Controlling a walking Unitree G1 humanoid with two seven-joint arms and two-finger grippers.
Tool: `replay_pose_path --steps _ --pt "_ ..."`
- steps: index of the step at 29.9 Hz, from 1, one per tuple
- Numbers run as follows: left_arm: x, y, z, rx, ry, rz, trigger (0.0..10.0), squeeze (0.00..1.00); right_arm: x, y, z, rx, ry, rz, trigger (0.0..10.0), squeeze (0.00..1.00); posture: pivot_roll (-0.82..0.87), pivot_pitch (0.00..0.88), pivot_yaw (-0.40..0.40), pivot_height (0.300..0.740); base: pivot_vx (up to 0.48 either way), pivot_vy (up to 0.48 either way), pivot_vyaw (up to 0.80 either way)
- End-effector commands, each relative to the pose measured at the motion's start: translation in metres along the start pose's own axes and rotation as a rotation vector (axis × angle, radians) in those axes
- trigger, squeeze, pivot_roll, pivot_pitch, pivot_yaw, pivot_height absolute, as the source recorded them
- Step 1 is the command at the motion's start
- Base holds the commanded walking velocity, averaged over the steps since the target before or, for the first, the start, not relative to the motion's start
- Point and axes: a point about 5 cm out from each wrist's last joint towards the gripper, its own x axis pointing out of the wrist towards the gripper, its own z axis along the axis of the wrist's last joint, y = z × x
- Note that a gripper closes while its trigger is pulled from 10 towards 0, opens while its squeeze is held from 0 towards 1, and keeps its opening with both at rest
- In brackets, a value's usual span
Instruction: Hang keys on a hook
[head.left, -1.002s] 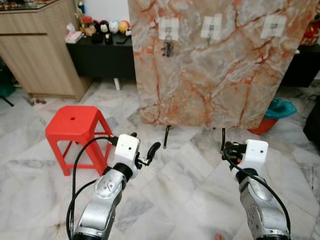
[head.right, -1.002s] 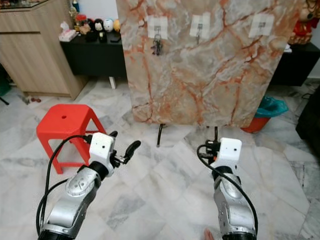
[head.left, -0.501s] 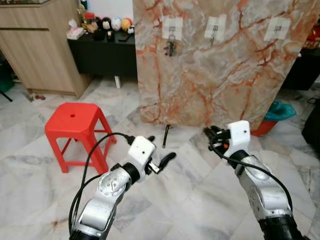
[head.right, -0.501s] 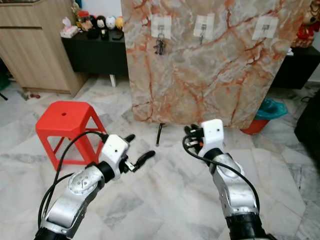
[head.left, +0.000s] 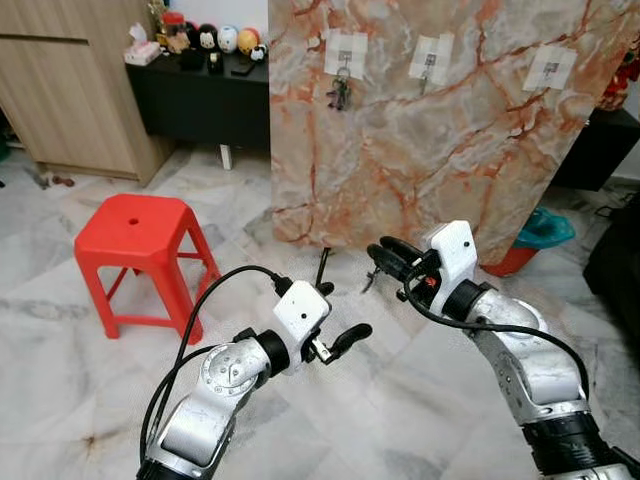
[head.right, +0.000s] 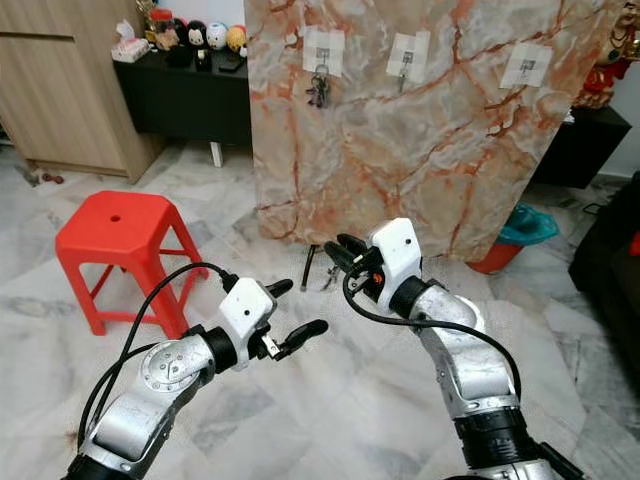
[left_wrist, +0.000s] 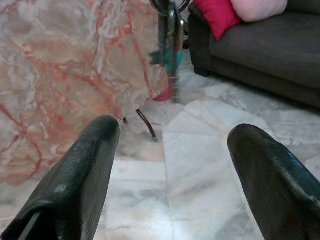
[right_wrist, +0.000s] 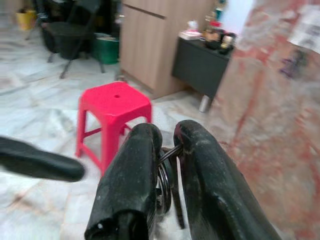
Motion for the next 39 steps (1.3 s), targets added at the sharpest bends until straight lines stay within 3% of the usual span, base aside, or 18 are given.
replay_pose_path --steps 1,4,7,23,25,26,27,28,39 --pt "0.005 -0.004 0.005 0.025 -0.012 -0.022 10.0 0.00 0.001 0.009 0.006 -0.011 -0.015 0.077 10.0 0.00 0.03 0.000 -0.142 0.740 0.000 0.000 0.00" --pt "0.006 -0.002 0.007 0.029 -0.018 -0.015 10.0 0.00 0.004 0.014 0.009 -0.008 -0.028 0.121 10.0 0.00 0.03 0.000 -0.136 0.740 0.000 0.000 0.00" --pt "0.007 0.007 0.011 0.036 -0.028 0.065 10.0 0.00 0.011 0.019 0.011 -0.004 -0.045 0.147 10.0 0.00 0.04 0.000 -0.123 0.740 0.000 0.000 0.00" --pt "0.017 0.009 0.012 0.040 -0.029 0.095 10.0 0.00 0.012 0.042 0.001 0.034 -0.051 0.226 10.0 0.00 0.04 0.000 -0.075 0.740 0.000 0.000 0.00" --pt "0.018 0.010 0.012 0.036 -0.026 0.112 9.5 0.00 0.012 0.042 0.002 0.043 -0.056 0.227 10.0 0.00 0.03 0.000 -0.075 0.740 0.000 0.000 0.00" --pt "0.018 0.011 0.011 0.034 -0.018 0.132 4.0 0.00 0.011 0.044 0.002 0.042 -0.057 0.233 10.0 0.00 0.03 0.000 -0.075 0.740 0.000 0.000 0.00" --pt "0.018 0.012 0.010 0.031 -0.017 0.140 3.2 0.00 0.011 0.044 0.002 0.042 -0.057 0.235 10.0 0.00 0.03 0.000 -0.079 0.740 0.000 0.000 0.00" --pt "0.019 0.014 0.011 0.022 -0.029 0.168 0.0 0.00 0.011 0.044 0.003 0.045 -0.058 0.242 10.0 0.00 0.04 0.000 -0.084 0.740 0.000 0.000 0.00" --pt "0.014 0.022 0.010 0.015 -0.033 0.232 0.0 0.00 0.011 0.042 0.002 0.046 -0.049 0.239 10.0 0.00 0.04 0.000 -0.099 0.740 0.000 0.000 0.00"
